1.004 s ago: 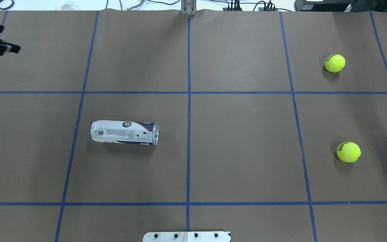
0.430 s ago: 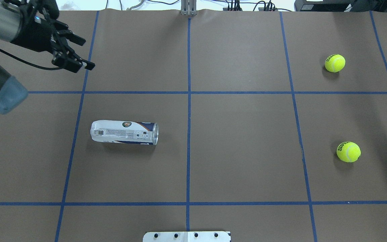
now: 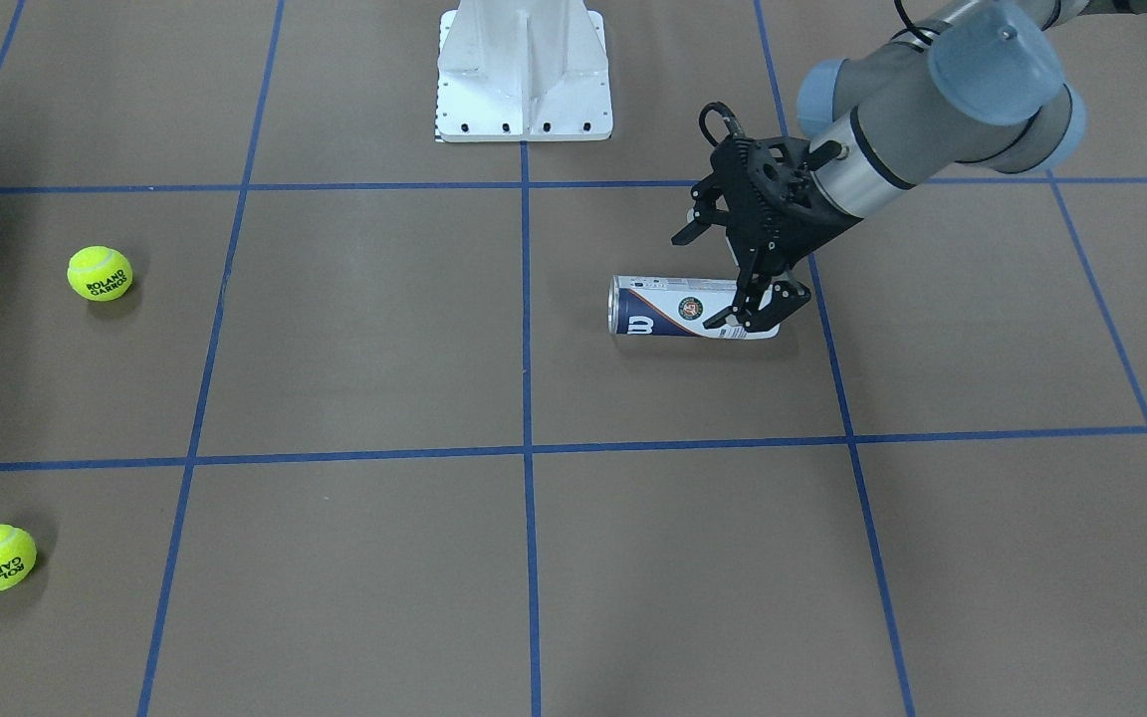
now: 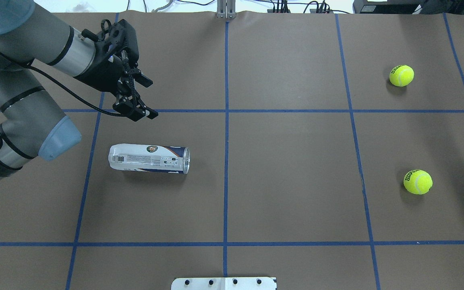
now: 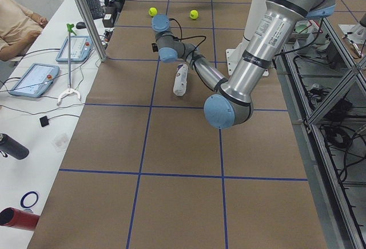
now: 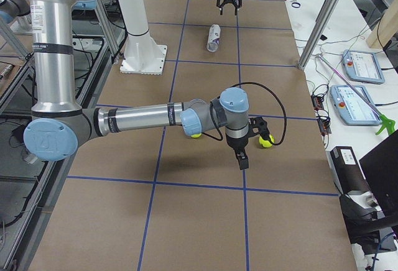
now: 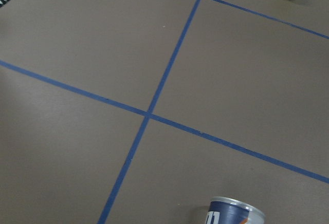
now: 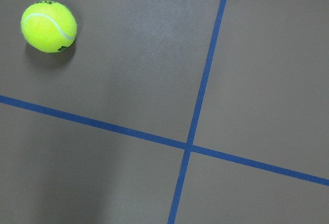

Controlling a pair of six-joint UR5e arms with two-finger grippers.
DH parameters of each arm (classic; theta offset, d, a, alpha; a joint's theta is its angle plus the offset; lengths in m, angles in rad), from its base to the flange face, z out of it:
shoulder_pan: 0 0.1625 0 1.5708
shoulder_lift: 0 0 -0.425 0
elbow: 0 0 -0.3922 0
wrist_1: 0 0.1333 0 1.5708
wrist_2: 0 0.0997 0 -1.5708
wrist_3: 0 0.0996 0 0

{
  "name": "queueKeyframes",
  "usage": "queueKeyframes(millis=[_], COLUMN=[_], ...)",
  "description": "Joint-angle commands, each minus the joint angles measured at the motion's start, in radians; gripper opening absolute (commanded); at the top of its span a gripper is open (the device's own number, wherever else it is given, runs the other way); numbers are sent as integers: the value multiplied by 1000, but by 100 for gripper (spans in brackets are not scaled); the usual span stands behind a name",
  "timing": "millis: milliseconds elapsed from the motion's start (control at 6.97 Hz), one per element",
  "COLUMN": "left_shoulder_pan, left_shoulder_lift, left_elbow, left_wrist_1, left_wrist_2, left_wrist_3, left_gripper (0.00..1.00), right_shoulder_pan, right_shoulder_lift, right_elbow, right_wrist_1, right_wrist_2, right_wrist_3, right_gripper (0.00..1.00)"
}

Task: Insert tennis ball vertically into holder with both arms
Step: 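Move the left gripper down toward the clear tube lying on the table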

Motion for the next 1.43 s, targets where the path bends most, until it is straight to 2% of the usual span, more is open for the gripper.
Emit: queueKeyframes(millis=[0,287,574,1004,1291], left_shoulder_pan=[47,139,261,348,356], left_shoulder_lift=[-31,-45,-68,-69,-71], left_elbow=[-10,-14,-65,-63,-51], left_wrist_1=[162,294,424,431,430], left_wrist_2=[91,288,424,525,535], left_wrist_3=[166,263,264,266,266], left_gripper=[99,99,99,99,99], right_shoulder_pan=[0,0,0,0,0], right_shoulder_lift=[0,0,0,0,0], right_elbow=[0,-2,-4,-4,-2], right_wrist_1=[0,0,0,0,0], right_wrist_2=[1,1,1,1,1], right_wrist_3=[1,1,1,1,1], right_gripper=[100,100,100,100,100])
